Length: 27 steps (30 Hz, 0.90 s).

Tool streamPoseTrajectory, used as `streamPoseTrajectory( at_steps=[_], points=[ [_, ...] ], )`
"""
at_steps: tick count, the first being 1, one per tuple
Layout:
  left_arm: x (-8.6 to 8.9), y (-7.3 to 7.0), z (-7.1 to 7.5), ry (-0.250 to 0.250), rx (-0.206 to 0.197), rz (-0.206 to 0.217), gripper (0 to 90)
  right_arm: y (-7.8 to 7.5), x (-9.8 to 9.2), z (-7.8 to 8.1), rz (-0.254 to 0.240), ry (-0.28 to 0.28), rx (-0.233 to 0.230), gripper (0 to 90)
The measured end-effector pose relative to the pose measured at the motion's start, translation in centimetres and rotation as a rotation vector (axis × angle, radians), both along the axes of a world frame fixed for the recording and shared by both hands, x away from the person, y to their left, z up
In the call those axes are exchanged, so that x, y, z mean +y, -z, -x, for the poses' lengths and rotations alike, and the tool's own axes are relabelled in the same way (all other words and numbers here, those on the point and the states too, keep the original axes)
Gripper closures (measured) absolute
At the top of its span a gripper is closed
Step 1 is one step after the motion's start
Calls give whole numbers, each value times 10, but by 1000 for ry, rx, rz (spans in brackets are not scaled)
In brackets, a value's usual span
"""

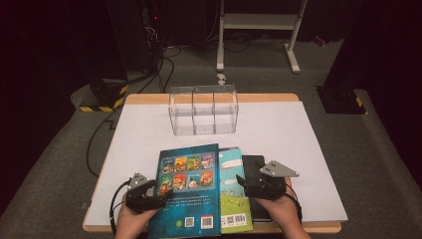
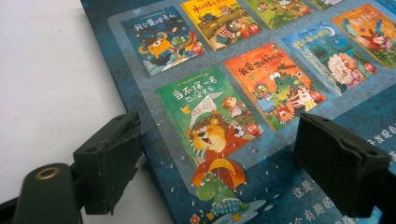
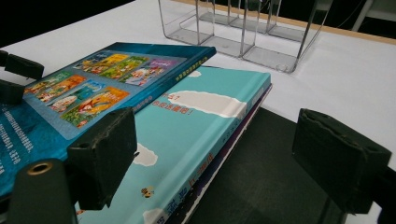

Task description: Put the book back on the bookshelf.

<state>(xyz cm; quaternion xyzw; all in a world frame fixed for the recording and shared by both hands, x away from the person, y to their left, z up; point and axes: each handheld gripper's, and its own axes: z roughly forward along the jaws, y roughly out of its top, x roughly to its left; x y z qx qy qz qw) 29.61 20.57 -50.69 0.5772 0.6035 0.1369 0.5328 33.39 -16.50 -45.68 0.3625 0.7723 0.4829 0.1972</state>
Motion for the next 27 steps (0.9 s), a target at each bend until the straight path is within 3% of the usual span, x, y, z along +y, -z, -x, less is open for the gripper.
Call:
streamPoseTrajectory(
  at_steps=[8, 27],
  points=[
    [-11, -3, -1, 29, -3, -6, 155, 1, 0, 2, 12, -20, 14, 144],
    [-42, -12, -10, 126, -23, -29, 162, 2, -8, 17, 5, 12, 32, 151]
  ],
)
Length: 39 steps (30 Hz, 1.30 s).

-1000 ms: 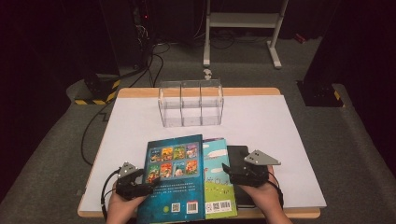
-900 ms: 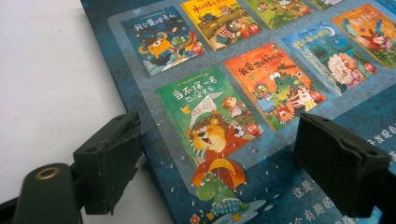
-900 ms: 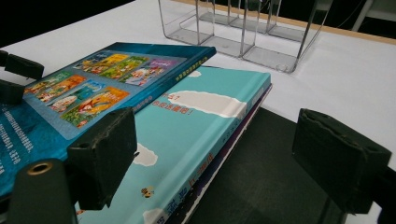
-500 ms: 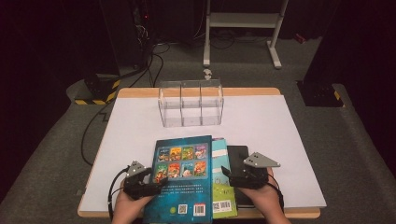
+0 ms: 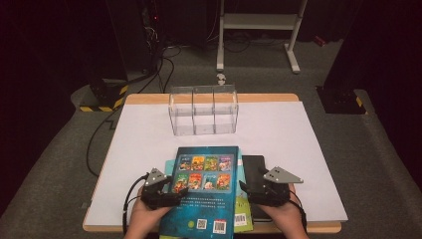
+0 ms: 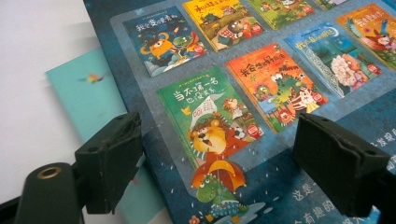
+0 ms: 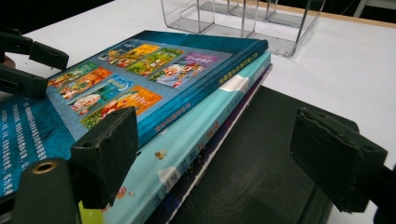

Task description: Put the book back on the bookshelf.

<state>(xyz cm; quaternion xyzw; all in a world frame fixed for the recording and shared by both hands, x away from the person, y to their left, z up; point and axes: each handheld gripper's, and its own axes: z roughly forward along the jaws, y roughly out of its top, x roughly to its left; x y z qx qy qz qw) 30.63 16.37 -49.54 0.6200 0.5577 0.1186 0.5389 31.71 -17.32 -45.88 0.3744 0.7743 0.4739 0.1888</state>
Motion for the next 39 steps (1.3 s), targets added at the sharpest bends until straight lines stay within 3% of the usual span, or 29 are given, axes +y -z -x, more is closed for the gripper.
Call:
streamPoseTrajectory(
  at_steps=[10, 20, 28, 33, 35, 39],
  points=[
    [-28, -6, -4, 83, -24, 5, 165, 1, -12, 11, -21, 38, 7, 154],
    [-41, -8, -7, 123, -50, 28, 168, 4, -15, 16, -37, 64, 41, 146],
    [-36, -7, -5, 143, -46, 40, 177, 6, -11, 11, -61, 53, 88, 151],
    [-27, -4, 2, 164, -28, 74, 212, 5, -8, 6, -63, 37, 100, 205],
    [-25, -4, 6, 170, -29, 70, 222, 5, -6, 3, -65, 32, 110, 222],
    [-24, -3, 8, 155, -32, 75, 236, 3, -3, -2, -62, 39, 118, 248]
  ],
)
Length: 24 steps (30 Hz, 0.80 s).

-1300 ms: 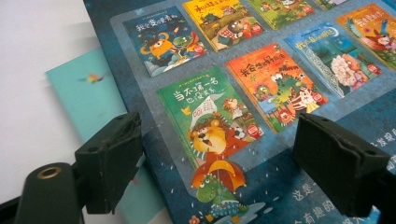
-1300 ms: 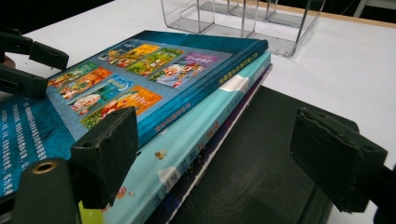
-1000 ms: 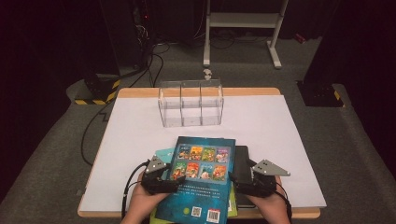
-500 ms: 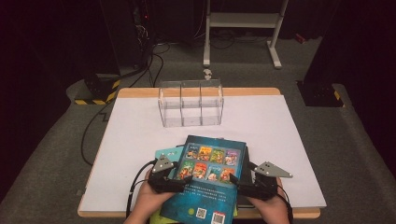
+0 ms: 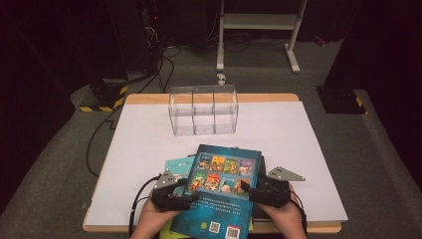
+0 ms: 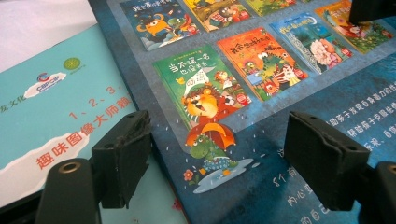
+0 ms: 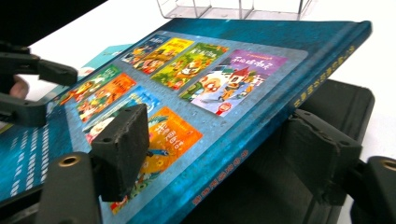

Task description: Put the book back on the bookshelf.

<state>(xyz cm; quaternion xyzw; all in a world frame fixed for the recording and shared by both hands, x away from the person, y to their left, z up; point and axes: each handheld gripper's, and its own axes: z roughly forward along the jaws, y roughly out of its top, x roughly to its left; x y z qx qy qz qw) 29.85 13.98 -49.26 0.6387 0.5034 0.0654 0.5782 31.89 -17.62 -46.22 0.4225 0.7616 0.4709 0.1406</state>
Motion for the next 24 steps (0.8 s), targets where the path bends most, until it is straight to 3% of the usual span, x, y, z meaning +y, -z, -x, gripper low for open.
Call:
streamPoseTrajectory(
  at_steps=[7, 8, 10, 13, 14, 16, 19, 24],
  points=[
    [-6, -1, -11, -22, -18, 11, 289, -5, 1, -26, 25, 38, 7, 267],
    [-9, -1, -16, -30, -26, 19, 289, -6, 0, -39, 22, 48, 12, 260],
    [-9, -1, -16, -34, -23, 19, 286, -6, 0, -44, 35, 58, 18, 207],
    [-6, 0, -11, -27, -9, 22, 259, -6, 0, -33, 45, 62, 34, 138],
    [-2, 2, -6, -16, 13, 51, 251, -5, 0, -25, 37, 55, 37, 136],
    [2, 3, 0, 0, 9, 62, 251, -2, 1, -10, 33, 33, 30, 136],
    [1, 1, 1, 16, 17, 48, 270, -2, 3, 5, 24, 5, 31, 228],
    [-6, -1, -3, -9, 18, 33, 273, -5, 5, 4, 50, 14, 26, 240]
  ],
)
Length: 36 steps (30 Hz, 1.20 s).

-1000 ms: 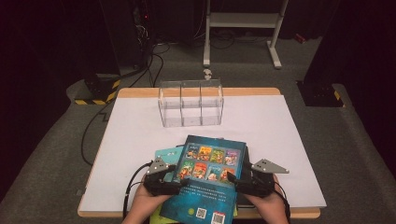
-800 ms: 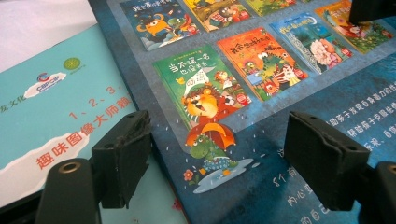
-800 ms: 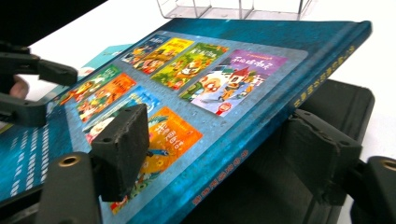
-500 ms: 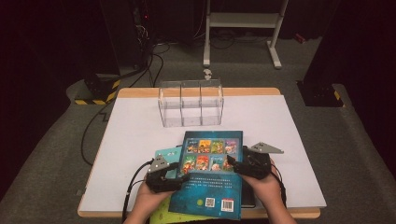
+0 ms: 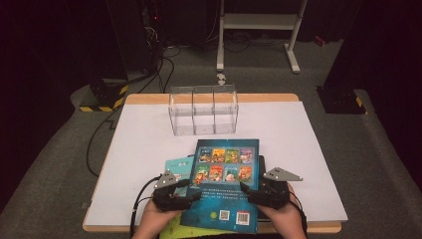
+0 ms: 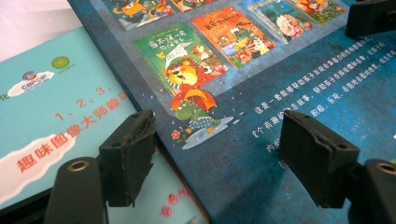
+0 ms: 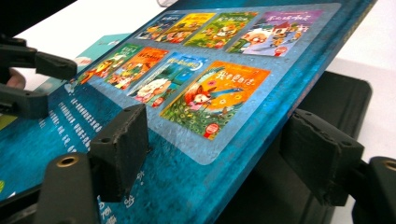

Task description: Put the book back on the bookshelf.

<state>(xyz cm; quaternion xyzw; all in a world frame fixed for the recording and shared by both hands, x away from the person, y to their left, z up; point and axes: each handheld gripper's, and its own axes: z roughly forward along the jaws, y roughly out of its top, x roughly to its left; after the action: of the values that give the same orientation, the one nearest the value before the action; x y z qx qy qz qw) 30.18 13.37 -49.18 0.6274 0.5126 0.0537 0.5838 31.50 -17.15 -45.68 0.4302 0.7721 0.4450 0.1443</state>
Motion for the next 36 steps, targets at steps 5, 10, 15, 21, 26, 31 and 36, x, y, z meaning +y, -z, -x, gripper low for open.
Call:
streamPoseTrajectory(
  at_steps=[5, 10, 15, 21, 26, 31, 36],
  points=[
    [-8, -3, -21, 5, 4, 1, 291, -5, -6, -28, 10, 23, 19, 248],
    [-11, -6, -38, 1, 15, -16, 285, -5, -9, -41, 3, 7, 38, 222],
    [-13, -5, -40, -22, -14, -11, 284, -5, -8, -47, 2, 26, 30, 198],
    [-15, -6, -36, -24, -29, -38, 279, 2, -4, -42, -37, -6, 57, 178],
    [-14, -5, -33, -24, -18, -23, 274, 1, -3, -41, -52, -23, 96, 212],
    [-14, -5, -31, -25, -18, -23, 274, -2, -8, -42, -68, -17, 116, 308],
    [-14, -4, -31, -27, -15, -19, 271, -3, -10, -40, -69, -17, 98, 356]
  ],
)
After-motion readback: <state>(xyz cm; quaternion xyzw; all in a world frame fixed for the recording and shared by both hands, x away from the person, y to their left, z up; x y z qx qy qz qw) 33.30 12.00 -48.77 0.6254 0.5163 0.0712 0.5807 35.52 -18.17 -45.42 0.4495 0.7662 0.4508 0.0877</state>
